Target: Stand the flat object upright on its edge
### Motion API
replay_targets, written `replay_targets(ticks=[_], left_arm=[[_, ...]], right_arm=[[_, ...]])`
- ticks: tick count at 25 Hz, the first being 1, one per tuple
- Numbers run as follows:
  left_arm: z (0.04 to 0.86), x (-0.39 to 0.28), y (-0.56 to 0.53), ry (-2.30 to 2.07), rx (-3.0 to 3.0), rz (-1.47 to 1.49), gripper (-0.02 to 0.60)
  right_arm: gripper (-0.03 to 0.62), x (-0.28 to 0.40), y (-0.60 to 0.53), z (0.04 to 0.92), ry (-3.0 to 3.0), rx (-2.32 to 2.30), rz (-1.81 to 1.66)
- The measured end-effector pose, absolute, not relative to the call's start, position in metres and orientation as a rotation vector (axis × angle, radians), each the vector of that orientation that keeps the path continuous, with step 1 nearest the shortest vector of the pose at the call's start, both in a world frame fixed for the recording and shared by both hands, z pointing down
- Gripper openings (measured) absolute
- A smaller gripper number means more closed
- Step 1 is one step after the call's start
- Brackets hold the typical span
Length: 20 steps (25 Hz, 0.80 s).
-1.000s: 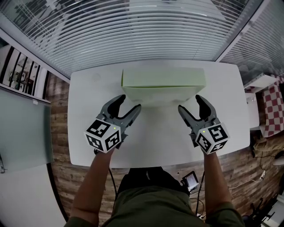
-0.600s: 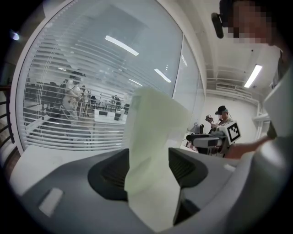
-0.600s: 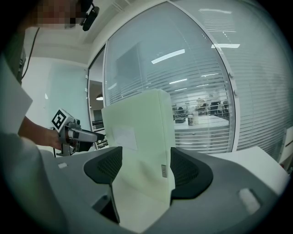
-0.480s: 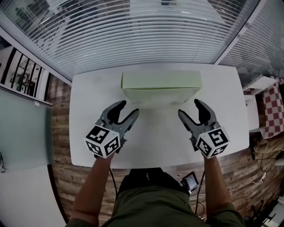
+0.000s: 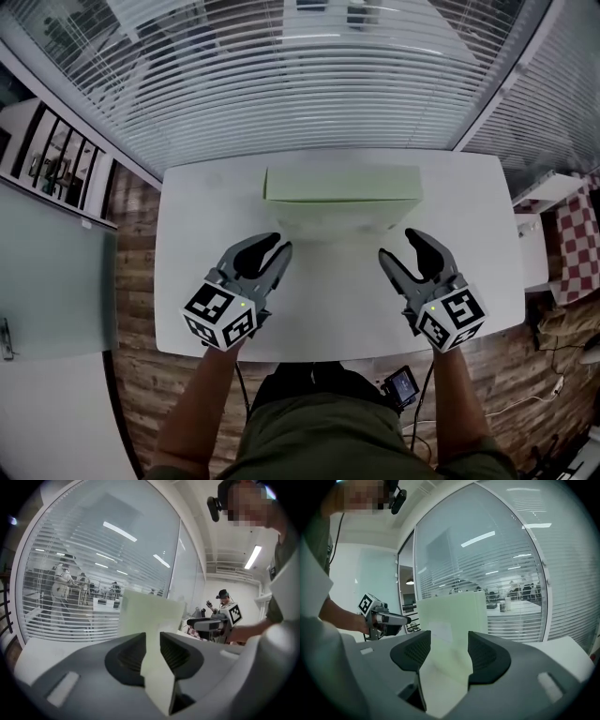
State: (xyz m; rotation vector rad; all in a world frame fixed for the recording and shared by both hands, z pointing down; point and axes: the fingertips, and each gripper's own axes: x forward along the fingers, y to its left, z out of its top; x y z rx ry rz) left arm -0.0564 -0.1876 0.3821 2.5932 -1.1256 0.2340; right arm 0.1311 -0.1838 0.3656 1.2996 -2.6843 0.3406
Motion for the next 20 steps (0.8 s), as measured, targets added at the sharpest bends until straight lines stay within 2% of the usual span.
replay_targets(ticks=[5,9,20], left_arm=[[0.370,-0.053,-0.181,-1.112,2.623,0.199,0.036],[0.366,-0.048,-0.174,-1.098,2.633,0.177,0.011],[0.348,-0.042,-0.157,-1.095,2.661,0.157,0.000]], right_arm=[[0.211,0.130,-0.178,0.361,-2.695,1.272,0.339],[0.167,0.132,-0.173,0.352,-2.716,1.256,0.332],[0.030,0.125,-0.152,0.317,-2.791,1.180,0.255]])
